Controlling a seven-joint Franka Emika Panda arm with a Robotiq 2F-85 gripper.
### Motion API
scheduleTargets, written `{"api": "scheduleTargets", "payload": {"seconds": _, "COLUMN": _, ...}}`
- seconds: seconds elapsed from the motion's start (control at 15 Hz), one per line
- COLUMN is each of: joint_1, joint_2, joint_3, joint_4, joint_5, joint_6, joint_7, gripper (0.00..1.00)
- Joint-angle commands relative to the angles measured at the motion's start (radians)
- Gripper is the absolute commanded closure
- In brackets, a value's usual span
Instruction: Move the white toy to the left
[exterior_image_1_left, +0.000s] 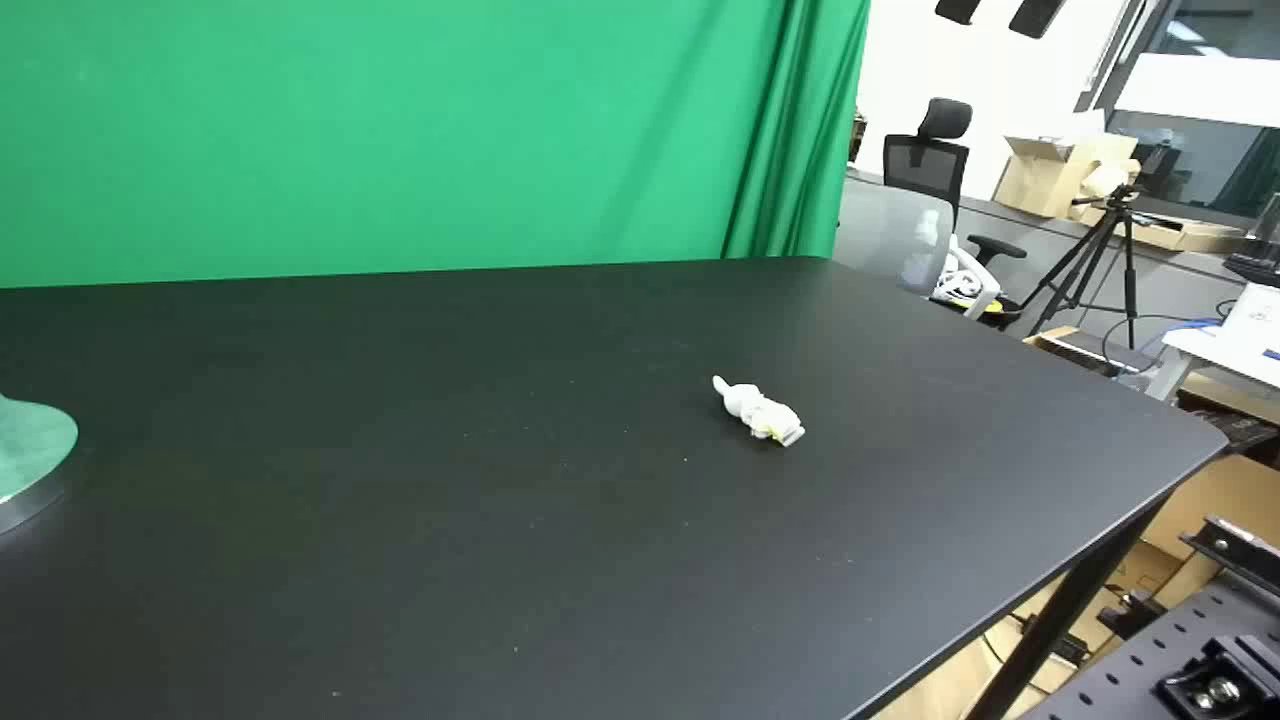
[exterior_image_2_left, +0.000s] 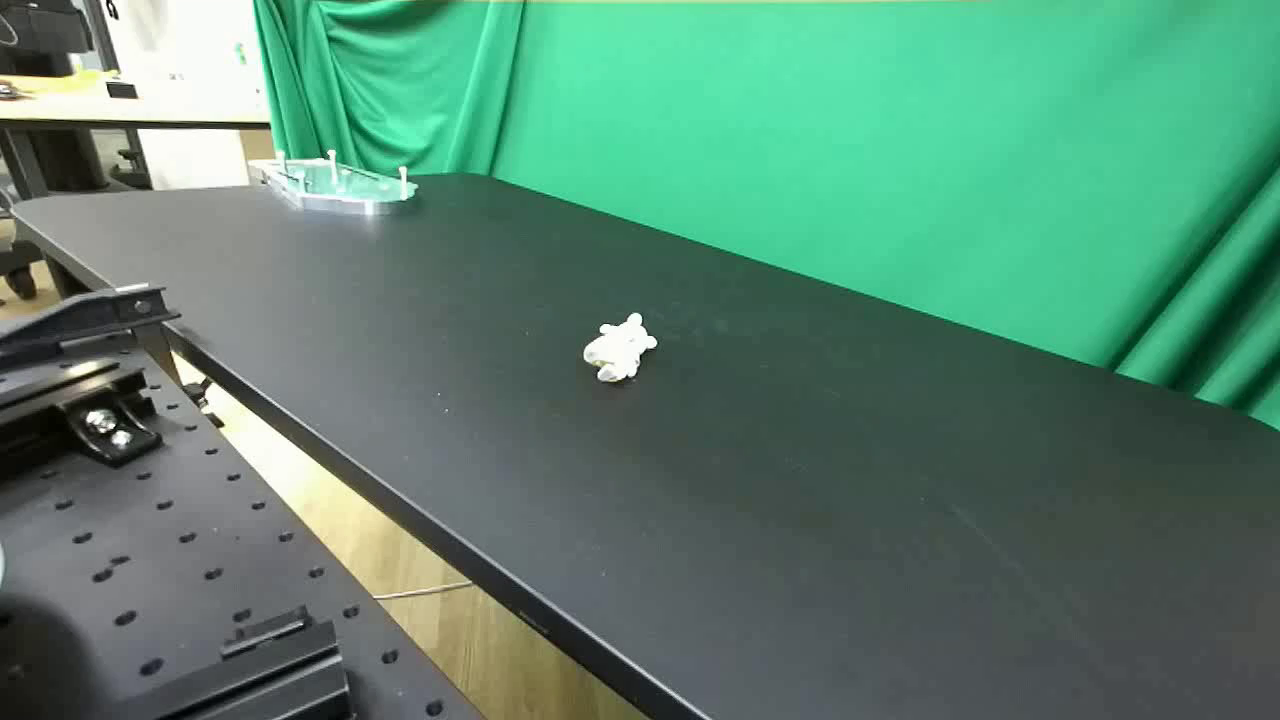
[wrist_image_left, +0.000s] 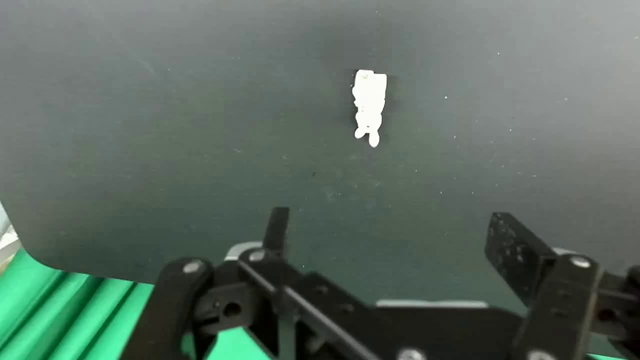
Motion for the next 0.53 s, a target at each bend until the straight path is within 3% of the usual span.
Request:
{"api": "scheduleTargets", "payload": {"seconds": 0.0, "joint_1": -0.003, "joint_2": 0.002, "joint_3": 0.004, "joint_4": -0.001, "joint_5": 0.004, "joint_6": -0.007, "joint_7": -0.003, "gripper": 0.0}}
{"api": "scheduleTargets", "payload": {"seconds": 0.47, "joint_1": -0.004, "joint_2": 0.019, "joint_3": 0.004, "joint_4": -0.009, "joint_5": 0.004, "joint_6": -0.009, "joint_7": -0.004, "gripper": 0.0}}
